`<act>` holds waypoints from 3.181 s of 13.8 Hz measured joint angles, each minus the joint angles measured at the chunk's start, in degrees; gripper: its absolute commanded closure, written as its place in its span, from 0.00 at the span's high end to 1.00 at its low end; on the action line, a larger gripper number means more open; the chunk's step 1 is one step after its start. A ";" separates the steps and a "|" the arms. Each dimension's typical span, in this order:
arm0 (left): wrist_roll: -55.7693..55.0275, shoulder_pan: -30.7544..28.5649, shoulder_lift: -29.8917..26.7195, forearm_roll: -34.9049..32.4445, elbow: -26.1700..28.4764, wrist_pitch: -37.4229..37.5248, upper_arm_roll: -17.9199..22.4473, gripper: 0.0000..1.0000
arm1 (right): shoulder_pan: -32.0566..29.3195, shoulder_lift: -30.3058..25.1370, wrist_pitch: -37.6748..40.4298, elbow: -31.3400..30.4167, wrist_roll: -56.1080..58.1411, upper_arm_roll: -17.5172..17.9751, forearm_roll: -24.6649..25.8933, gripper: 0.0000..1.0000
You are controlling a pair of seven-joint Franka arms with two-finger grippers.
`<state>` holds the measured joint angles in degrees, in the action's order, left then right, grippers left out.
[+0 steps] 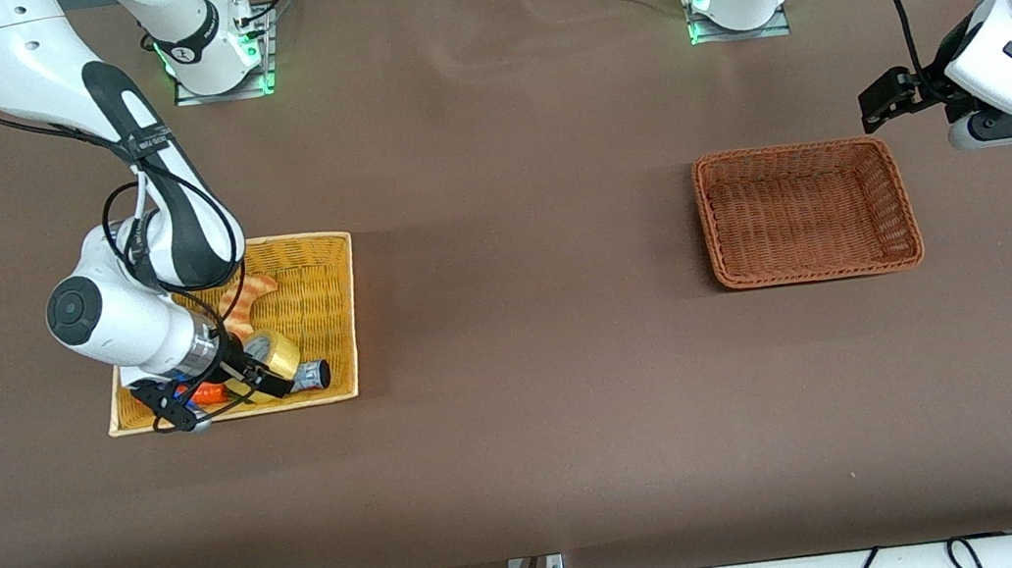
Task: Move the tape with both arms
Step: 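Close the right gripper on the tape roll's rim, then lift the tape roll and carry it toward the table middle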
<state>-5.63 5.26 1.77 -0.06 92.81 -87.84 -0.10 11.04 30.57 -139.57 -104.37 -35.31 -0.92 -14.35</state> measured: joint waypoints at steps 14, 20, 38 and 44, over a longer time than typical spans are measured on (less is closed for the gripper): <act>0.00 -0.31 0.00 0.00 0.00 0.00 0.02 1.00 | 0.06 -0.27 -0.68 -0.14 1.44 1.06 -0.02 0.00; 0.00 -0.35 0.00 0.00 -0.07 -0.09 -0.43 1.00 | 1.39 -5.48 4.89 0.38 -2.00 6.47 0.18 0.00; 0.00 -0.36 -0.03 0.01 -0.17 -0.10 -0.86 1.00 | 31.65 13.20 14.25 25.86 -20.63 7.36 16.13 0.00; 0.00 -0.25 -0.11 0.01 -0.33 -0.09 -0.88 1.00 | 34.28 18.03 14.42 29.20 -21.00 7.32 16.39 0.00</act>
<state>-5.64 5.01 1.66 -0.05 92.48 -87.93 -0.98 45.32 48.60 -125.16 -75.18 -56.31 6.40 2.04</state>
